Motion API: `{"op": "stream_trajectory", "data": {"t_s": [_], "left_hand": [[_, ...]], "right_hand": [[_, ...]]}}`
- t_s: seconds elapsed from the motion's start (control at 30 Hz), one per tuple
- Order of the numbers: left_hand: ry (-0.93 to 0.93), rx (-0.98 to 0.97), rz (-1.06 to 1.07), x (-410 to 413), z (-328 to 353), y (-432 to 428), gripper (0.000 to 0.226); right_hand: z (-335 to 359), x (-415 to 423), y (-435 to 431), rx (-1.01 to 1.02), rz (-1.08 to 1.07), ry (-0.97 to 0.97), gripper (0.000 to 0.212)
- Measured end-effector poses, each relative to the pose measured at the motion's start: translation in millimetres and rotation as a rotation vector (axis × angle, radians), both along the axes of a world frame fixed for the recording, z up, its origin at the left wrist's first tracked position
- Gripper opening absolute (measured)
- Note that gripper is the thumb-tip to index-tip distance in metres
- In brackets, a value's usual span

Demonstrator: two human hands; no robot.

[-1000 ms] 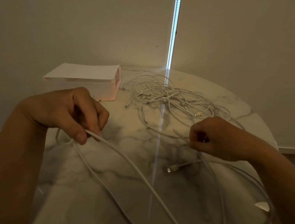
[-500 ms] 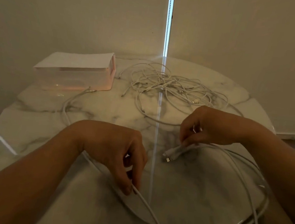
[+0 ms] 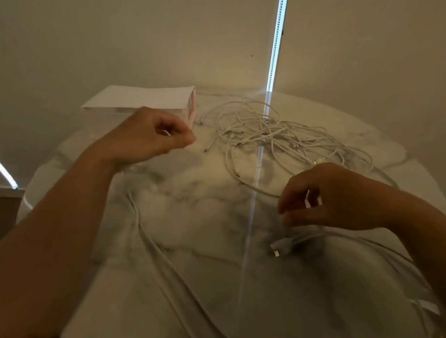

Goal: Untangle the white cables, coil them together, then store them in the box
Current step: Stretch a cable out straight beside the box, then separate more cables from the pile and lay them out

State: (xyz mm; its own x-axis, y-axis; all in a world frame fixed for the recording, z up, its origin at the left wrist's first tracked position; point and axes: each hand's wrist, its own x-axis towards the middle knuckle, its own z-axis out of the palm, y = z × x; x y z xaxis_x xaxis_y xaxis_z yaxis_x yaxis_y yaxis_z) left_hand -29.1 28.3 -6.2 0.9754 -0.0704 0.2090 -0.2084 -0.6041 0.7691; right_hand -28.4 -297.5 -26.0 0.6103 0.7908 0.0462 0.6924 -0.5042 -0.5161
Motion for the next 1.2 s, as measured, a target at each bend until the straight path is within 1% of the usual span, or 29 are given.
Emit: {"op": "stream_trajectory", "data": {"t_s": [0.03, 0.07, 0.1, 0.17, 0.2, 0.23, 0.3, 0.33, 0.37, 0.4, 0.5, 0.53, 0.57, 0.67, 0.77, 0.83, 0.93, 1.0, 1.07, 1.13, 1.2], "left_hand": [[-0.04, 0.044, 0.209, 13, -5, 16, 0.003], [-0.037, 0.106, 0.371, 26, -13, 35, 0.008], [0.006, 0.209, 0.477, 35, -21, 53, 0.015], [0.158, 0.447, 0.564, 41, -38, 78, 0.033], [0.225, 0.498, 0.578, 41, -45, 86, 0.044], [0.275, 0.508, 0.585, 41, -50, 92, 0.055], [0.332, 0.553, 0.614, 43, -53, 101, 0.08], [0.359, 0.584, 0.616, 44, -52, 104, 0.088], [0.378, 0.606, 0.611, 44, -51, 105, 0.087], [0.385, 0.599, 0.596, 41, -48, 103, 0.078], [0.34, 0.516, 0.53, 35, -46, 97, 0.03], [0.333, 0.499, 0.519, 34, -46, 96, 0.022], [0.326, 0.478, 0.512, 34, -46, 97, 0.018], [0.302, 0.379, 0.518, 32, -48, 100, 0.018], [0.212, 0.212, 0.552, 32, -52, 104, 0.016], [0.163, 0.171, 0.559, 33, -54, 104, 0.014], [0.088, 0.176, 0.561, 36, -54, 95, 0.013], [0.064, 0.202, 0.551, 39, -56, 89, 0.017], [0.089, 0.299, 0.511, 42, -57, 81, 0.024], [0.127, 0.364, 0.479, 44, -56, 75, 0.028], [0.129, 0.405, 0.458, 43, -55, 71, 0.026]], "right_hand": [[0, -1, 4, 0.001, 0.013, -0.003, 0.017], [-2, -2, 7, -0.003, 0.02, -0.005, 0.015], [-5, -3, 11, -0.011, 0.025, -0.007, 0.014], [-12, -3, 15, -0.028, 0.021, 0.009, 0.014], [-15, -3, 16, -0.027, 0.014, 0.026, 0.013], [-17, -3, 16, -0.019, 0.007, 0.034, 0.012], [-18, -1, 15, -0.016, -0.008, 0.029, 0.011], [-17, -1, 14, -0.021, -0.014, 0.028, 0.01], [-16, 0, 14, -0.024, -0.015, 0.029, 0.01], [-15, 1, 13, -0.018, -0.013, 0.026, 0.009], [-14, 1, 10, -0.001, -0.017, 0.015, 0.007], [-14, 1, 9, 0.001, -0.021, 0.024, 0.008], [-15, 2, 9, 0.002, -0.023, 0.032, 0.008], [-15, 3, 8, 0.001, -0.018, 0.049, 0.009], [-13, 5, 6, -0.019, -0.006, 0.061, 0.01], [-13, 8, 4, -0.039, -0.016, 0.066, 0.011], [-13, 10, 2, -0.056, -0.028, 0.067, 0.011], [-11, 9, 4, -0.062, -0.029, 0.061, 0.011], [-7, 7, 5, -0.107, -0.033, 0.05, 0.015], [-2, 5, 2, -0.181, -0.028, 0.069, 0.025], [0, 2, -3, -0.258, -0.021, 0.095, 0.03]]}}
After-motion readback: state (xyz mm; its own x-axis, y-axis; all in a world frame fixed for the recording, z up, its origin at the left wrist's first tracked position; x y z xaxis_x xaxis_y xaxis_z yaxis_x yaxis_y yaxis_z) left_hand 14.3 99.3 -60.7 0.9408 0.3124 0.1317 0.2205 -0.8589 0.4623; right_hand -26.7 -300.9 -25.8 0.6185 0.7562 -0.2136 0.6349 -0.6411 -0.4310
